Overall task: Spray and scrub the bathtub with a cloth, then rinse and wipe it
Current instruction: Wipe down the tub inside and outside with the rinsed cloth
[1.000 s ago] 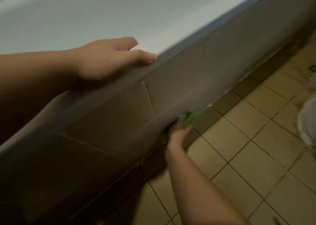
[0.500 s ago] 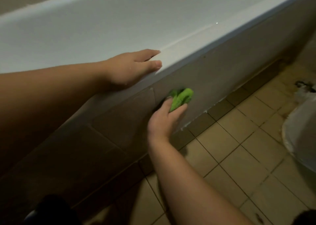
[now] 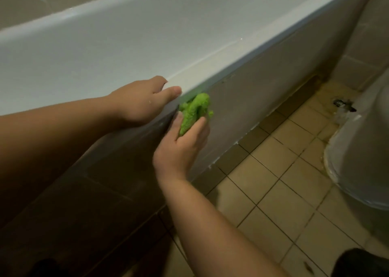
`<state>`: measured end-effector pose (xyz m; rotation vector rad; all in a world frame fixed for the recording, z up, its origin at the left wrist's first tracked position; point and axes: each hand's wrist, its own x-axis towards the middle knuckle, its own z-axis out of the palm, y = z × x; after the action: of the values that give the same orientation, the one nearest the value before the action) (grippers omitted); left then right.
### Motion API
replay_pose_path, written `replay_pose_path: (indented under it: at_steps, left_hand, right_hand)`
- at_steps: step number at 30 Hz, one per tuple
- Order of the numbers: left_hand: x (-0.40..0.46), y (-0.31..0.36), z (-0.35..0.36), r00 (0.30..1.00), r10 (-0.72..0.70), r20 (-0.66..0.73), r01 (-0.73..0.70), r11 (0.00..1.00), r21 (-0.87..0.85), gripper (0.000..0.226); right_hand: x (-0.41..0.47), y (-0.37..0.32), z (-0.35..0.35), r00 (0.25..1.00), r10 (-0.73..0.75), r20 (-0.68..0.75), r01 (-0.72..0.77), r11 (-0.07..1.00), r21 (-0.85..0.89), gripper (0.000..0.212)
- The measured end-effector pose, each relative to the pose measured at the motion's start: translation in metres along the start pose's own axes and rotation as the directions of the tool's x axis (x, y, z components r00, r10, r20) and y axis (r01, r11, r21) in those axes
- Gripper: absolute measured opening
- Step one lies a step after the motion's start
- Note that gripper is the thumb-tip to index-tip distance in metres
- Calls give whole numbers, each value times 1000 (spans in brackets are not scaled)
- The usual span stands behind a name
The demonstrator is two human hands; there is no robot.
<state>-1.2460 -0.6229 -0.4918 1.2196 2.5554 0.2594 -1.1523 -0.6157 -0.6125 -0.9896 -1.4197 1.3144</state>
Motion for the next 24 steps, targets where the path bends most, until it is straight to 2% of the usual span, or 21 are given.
replay_pose_path:
  at_steps: [2,5,6,9,14,16,19,20,22,24]
  left_hand:
    - [1,7,1,1000,15,-15,-14,1000,17,67]
    - [4,17,4,998,34,-44,-32,998,49,58]
    - [6,23,5,998,35,-52,-32,998,62,57]
    - [20,38,7,996,51,-67,-45,994,100,58]
    - [37,45,5,993,88,-79,-85,996,34,57]
    - [38,43,5,989,115,-88,-114,993,25,58]
    - [39,42,7,985,135,-105,-131,991,39,57]
    - [40,44,7,984,143,-108,-139,989,44,57]
    - [42,48,8,983,148,-111,-143,989,48,55]
    - [48,52,9,982,147,-116,-142,989,49,51]
  right_hand:
    - [14,15,-10,997,53,54,-52,998,-21,58]
    - [82,25,-22,951,307,42,-308,951,5,62]
    - [104,24,-25,941,337,29,-337,941,20,63]
    - [125,-3,-30,980,199,23,-199,979,31,65]
    - [65,-17,-23,999,-34,28,33,999,30,58]
    - [90,-13,-26,1000,13,20,-13,1000,12,60]
    - [183,-11,-32,968,247,-47,-244,968,63,62]
    - [210,-15,-36,955,284,-84,-279,958,62,60]
    - [224,-23,-38,959,269,-90,-267,963,41,59]
    - [186,-24,-34,982,187,-25,-187,982,11,62]
